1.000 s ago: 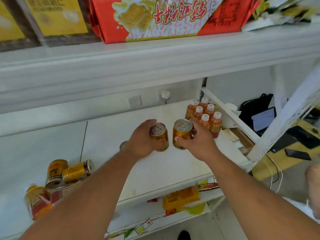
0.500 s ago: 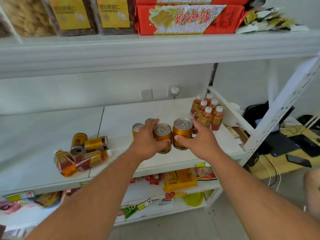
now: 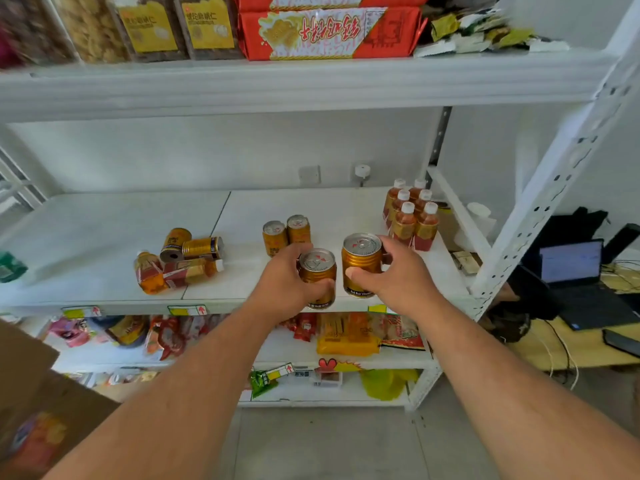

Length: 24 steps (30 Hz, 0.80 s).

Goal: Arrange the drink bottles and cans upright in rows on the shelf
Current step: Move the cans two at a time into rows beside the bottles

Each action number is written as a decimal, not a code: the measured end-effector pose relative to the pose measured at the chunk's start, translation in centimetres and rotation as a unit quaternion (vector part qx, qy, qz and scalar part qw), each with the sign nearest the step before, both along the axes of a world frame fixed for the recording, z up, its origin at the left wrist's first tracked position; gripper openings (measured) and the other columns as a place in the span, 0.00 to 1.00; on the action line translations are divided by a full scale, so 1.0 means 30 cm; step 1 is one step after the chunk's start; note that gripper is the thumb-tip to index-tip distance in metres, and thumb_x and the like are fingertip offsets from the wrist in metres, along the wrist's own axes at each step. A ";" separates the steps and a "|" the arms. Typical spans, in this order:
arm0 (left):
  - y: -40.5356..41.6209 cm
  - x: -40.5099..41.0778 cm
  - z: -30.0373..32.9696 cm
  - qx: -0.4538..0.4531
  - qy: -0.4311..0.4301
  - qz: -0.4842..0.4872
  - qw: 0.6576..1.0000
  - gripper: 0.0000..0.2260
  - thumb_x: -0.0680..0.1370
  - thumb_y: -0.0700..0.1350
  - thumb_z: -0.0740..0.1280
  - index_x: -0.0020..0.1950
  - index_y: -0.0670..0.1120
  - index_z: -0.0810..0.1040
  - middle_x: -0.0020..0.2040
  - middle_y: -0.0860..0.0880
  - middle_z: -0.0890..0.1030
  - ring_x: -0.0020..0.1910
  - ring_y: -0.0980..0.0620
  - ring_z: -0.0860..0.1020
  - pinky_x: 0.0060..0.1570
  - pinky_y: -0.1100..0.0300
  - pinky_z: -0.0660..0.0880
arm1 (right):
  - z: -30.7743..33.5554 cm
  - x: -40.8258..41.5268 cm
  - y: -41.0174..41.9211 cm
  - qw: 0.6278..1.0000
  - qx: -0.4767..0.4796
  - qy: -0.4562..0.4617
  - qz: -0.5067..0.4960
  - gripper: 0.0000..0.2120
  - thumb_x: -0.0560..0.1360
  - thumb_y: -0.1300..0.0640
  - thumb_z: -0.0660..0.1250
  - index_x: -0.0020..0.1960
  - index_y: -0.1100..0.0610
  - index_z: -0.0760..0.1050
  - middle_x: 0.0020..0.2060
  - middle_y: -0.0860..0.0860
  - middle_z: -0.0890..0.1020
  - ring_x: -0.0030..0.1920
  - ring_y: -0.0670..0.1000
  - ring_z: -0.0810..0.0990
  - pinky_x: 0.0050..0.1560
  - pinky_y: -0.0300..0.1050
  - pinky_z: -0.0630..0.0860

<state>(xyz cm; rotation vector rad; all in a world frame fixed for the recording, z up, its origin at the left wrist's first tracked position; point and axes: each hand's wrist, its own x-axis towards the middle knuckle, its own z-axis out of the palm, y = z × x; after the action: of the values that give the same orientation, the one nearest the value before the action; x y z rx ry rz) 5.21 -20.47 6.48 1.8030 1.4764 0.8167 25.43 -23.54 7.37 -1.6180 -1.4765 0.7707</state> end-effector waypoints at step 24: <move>-0.042 0.029 -0.010 0.009 0.000 -0.041 0.999 0.33 0.69 0.50 0.78 0.70 0.50 0.69 0.60 0.55 0.76 0.54 0.57 0.75 0.48 0.67 0.71 | 0.010 0.015 -0.099 0.999 -0.012 -0.016 -0.050 0.33 0.71 0.47 0.78 0.73 0.46 0.70 0.65 0.46 0.77 0.59 0.44 0.72 0.56 0.43 0.68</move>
<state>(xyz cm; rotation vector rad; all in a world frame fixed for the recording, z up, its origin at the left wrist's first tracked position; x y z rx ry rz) 6.07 -21.74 6.17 1.8634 1.3900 0.7918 25.89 -26.50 7.66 -1.7151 -1.4023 0.7114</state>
